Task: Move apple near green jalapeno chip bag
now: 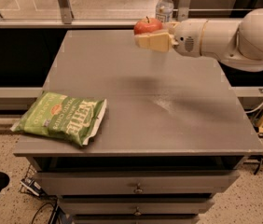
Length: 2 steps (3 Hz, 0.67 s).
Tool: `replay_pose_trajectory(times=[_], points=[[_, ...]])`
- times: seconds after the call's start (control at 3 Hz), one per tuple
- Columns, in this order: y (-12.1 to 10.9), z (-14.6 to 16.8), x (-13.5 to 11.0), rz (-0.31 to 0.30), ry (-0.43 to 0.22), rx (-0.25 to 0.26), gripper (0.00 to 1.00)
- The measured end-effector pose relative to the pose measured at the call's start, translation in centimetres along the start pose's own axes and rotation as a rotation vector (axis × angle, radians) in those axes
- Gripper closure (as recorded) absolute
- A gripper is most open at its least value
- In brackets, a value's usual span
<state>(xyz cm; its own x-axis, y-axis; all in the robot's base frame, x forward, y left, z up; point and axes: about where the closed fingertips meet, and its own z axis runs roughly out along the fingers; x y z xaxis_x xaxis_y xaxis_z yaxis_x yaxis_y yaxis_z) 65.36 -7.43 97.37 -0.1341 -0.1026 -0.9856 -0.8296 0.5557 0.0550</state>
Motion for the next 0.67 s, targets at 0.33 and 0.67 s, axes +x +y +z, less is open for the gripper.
replay_pose_trajectory(times=[0.33, 0.67], points=[[5.0, -3.3, 2.4, 0.041, 0.005, -0.021, 1.0], [9.9, -4.5, 6.2, 0.036, 0.009, -0.097, 1.0]])
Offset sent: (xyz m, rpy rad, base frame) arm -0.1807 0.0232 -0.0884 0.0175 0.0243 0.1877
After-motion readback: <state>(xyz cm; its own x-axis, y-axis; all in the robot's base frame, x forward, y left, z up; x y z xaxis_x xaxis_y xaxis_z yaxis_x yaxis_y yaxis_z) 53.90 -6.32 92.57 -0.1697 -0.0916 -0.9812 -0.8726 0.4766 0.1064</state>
